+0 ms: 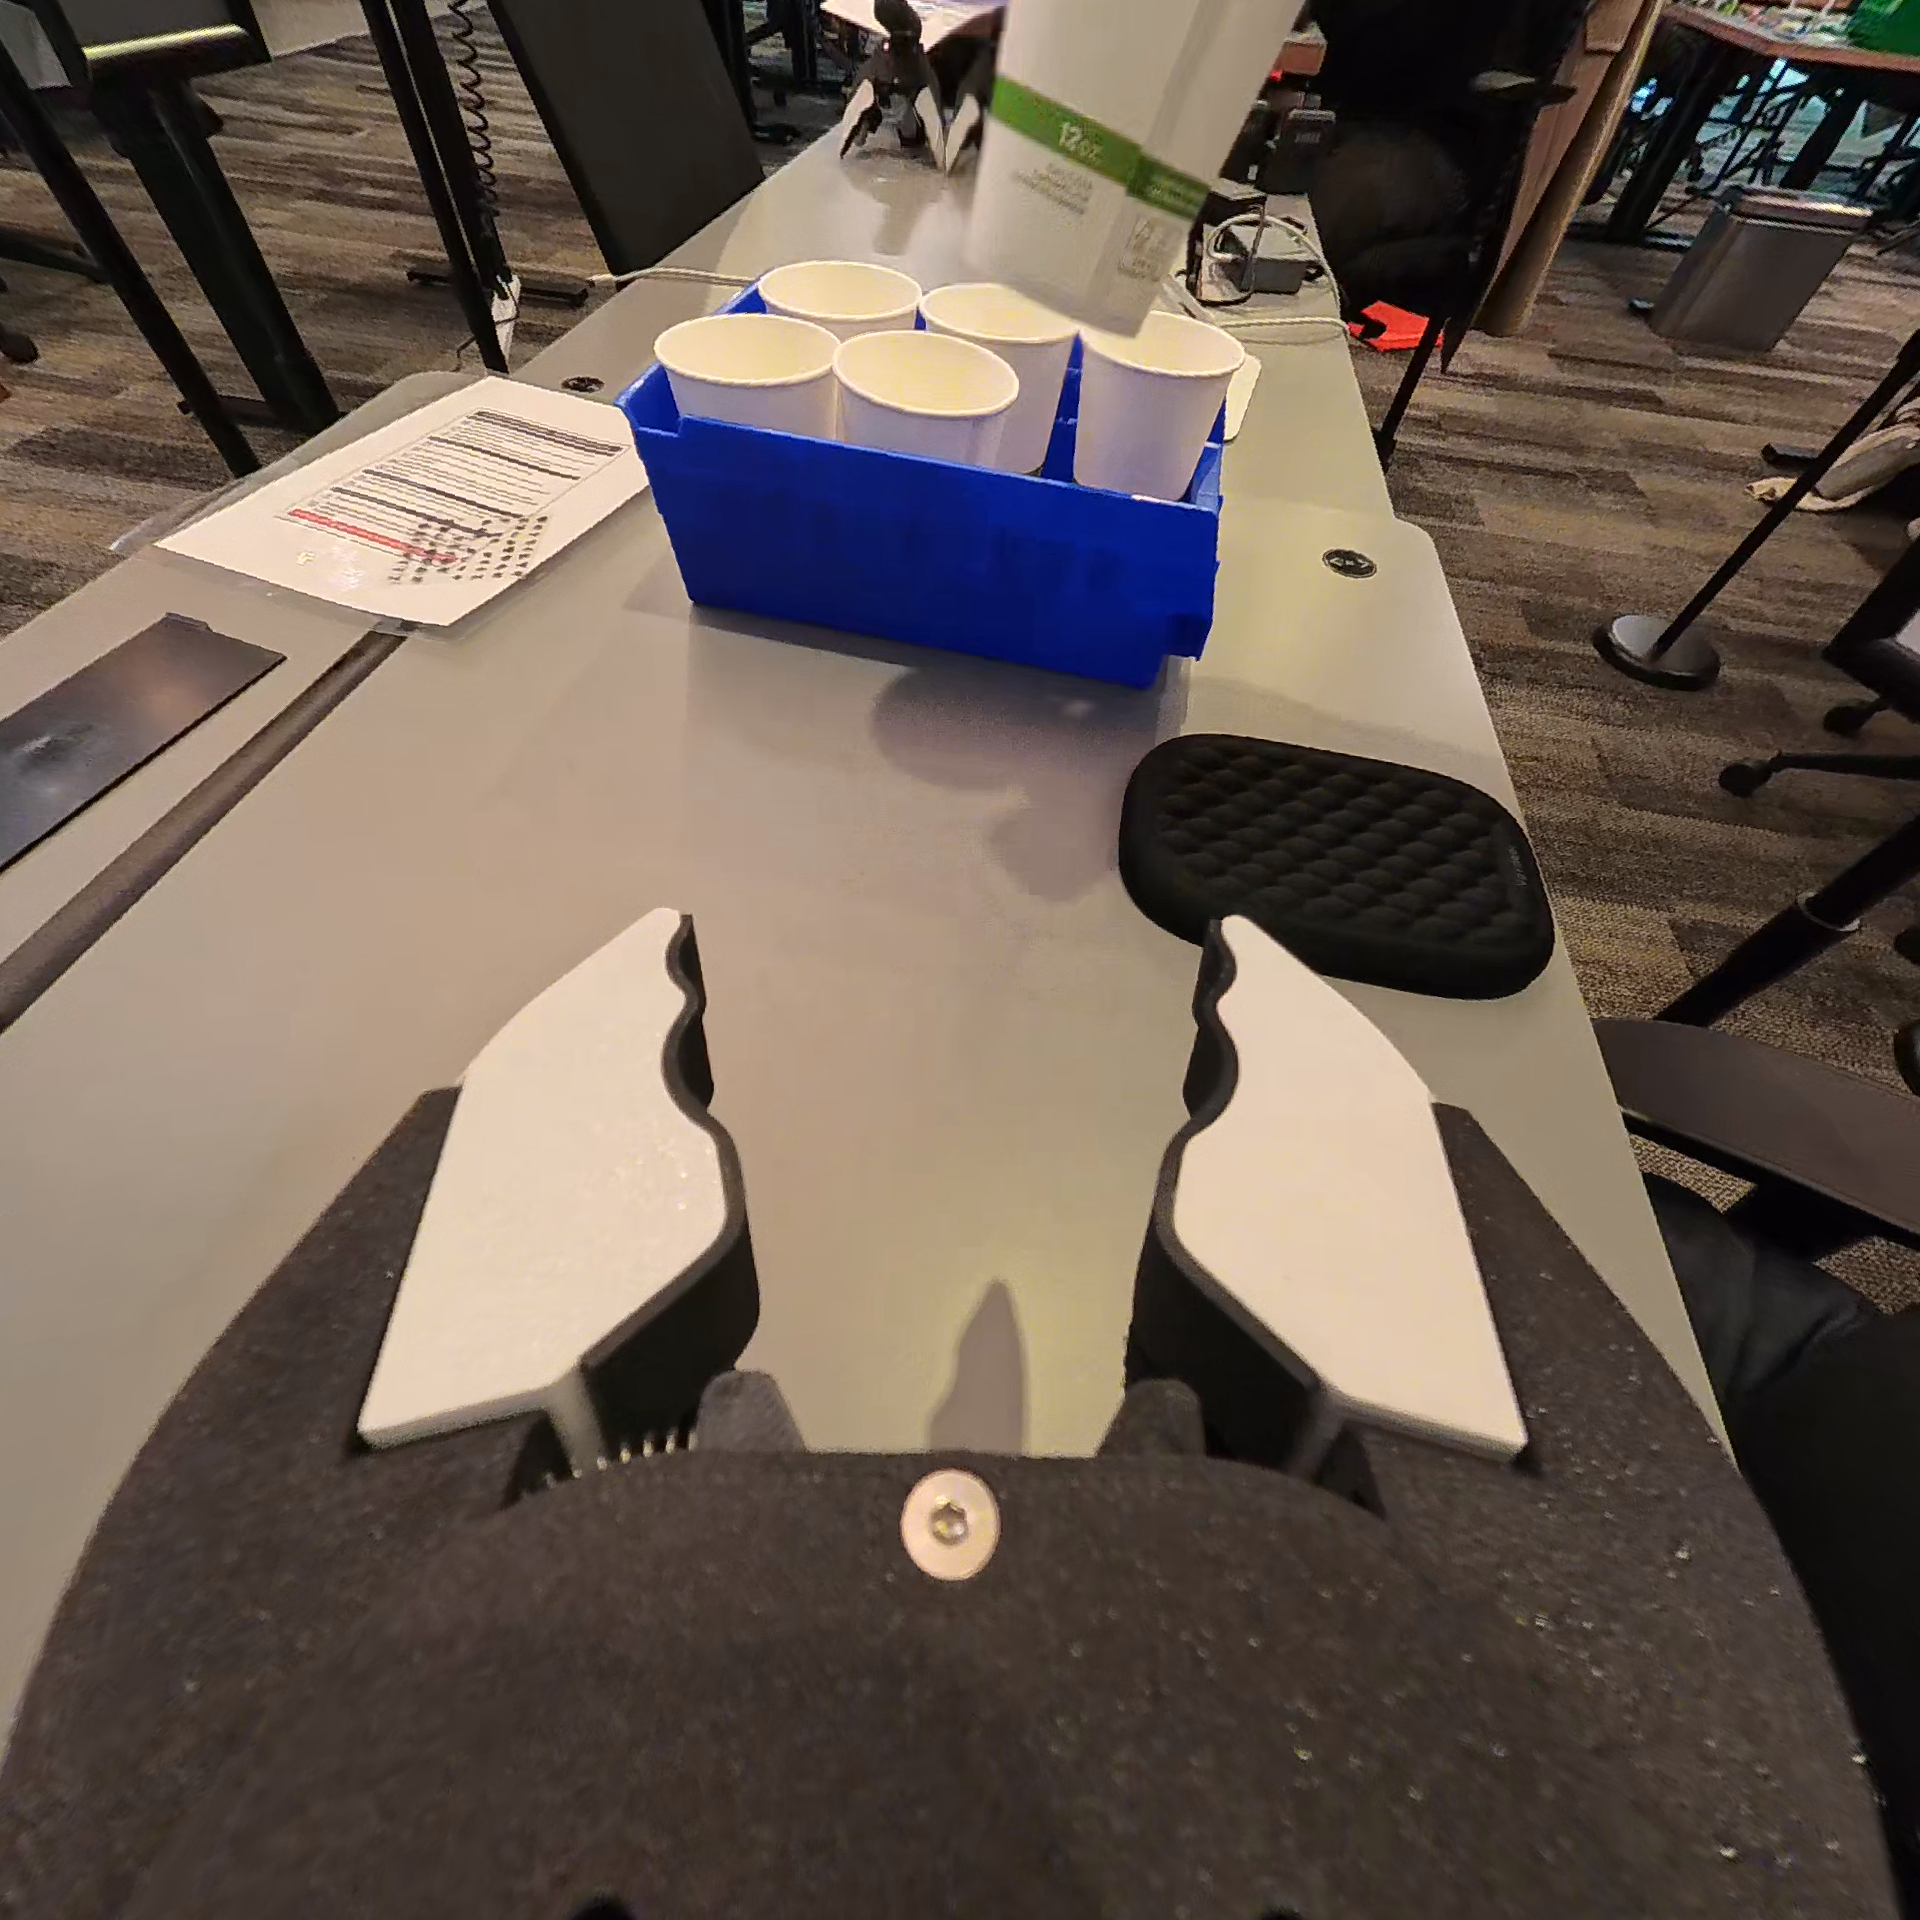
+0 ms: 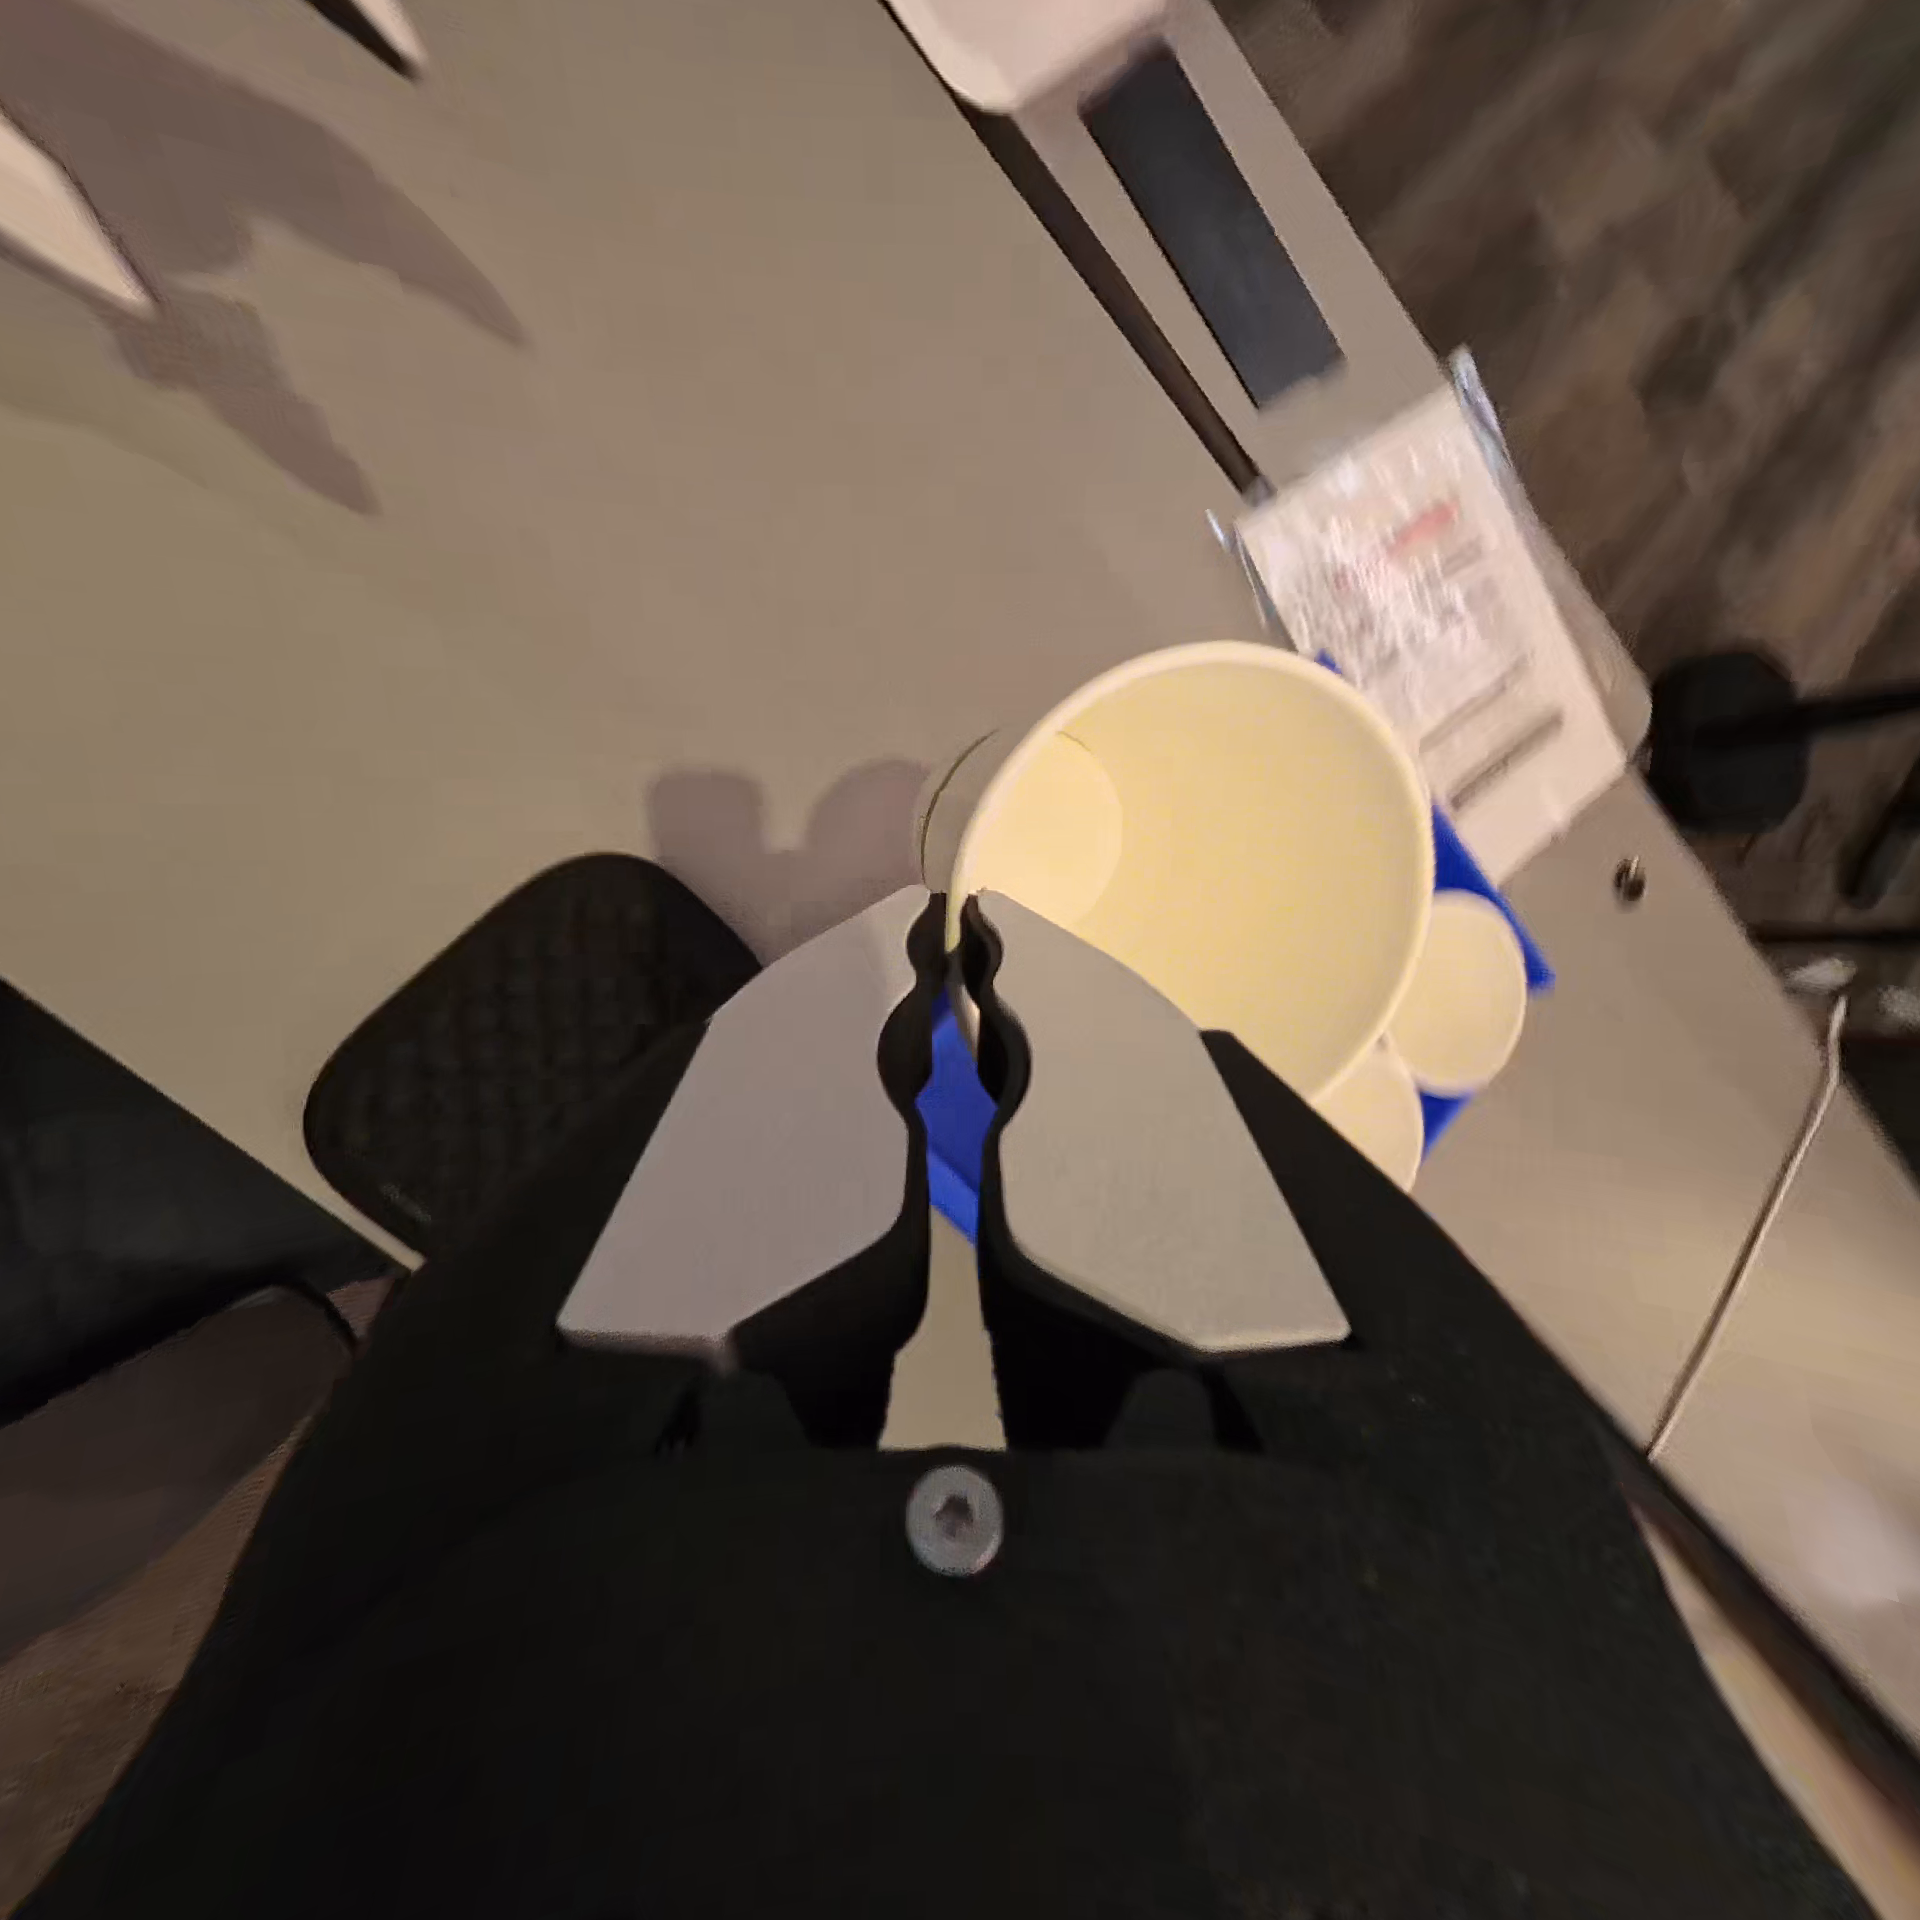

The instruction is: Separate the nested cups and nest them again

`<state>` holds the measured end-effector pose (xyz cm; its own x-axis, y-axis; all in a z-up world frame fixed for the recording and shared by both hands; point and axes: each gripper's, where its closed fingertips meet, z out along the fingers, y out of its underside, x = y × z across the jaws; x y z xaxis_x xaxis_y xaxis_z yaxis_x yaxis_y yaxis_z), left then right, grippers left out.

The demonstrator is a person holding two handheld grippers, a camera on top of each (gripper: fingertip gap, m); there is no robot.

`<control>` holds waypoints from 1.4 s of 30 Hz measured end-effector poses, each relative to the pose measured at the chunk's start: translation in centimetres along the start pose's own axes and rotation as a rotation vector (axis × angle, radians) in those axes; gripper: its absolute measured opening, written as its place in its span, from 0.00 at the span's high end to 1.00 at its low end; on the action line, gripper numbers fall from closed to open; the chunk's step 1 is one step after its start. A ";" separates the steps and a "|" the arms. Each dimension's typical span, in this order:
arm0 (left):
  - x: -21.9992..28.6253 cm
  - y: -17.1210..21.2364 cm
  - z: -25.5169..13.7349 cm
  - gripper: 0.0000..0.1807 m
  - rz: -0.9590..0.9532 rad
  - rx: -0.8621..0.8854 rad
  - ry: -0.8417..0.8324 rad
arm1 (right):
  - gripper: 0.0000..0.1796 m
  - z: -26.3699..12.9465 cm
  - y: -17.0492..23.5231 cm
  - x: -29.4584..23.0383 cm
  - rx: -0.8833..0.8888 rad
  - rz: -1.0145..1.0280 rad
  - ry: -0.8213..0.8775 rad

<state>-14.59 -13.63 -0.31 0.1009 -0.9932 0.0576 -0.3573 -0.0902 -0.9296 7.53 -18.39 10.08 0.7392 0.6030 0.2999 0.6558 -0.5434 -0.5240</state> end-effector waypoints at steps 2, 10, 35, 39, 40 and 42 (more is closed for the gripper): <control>0.1 -0.2 0.0 0.50 0.000 0.004 0.003 | 0.99 -0.8 2.8 1.7 -0.019 0.108 -0.003; -1.0 -0.3 -0.5 0.52 -0.022 0.019 -0.017 | 0.99 1.7 10.3 3.7 -0.199 0.249 -0.018; -1.7 0.9 0.2 0.53 -0.020 -0.015 -0.036 | 0.99 11.5 16.0 1.8 -0.355 0.176 -0.081; -1.6 1.0 0.3 0.53 -0.012 -0.022 -0.037 | 0.99 10.9 15.8 1.8 -0.351 0.174 -0.071; -1.6 1.1 0.3 0.53 -0.012 -0.024 -0.036 | 0.99 10.7 15.6 1.7 -0.343 0.174 -0.072; -1.6 1.2 0.4 0.53 -0.012 -0.026 -0.037 | 0.99 10.3 15.3 1.5 -0.334 0.185 -0.083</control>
<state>-14.79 -12.08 -1.62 0.1398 -0.9886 0.0550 -0.3796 -0.1049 -0.9192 17.06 -19.75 -5.71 0.8437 0.5149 0.1521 0.5366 -0.7991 -0.2711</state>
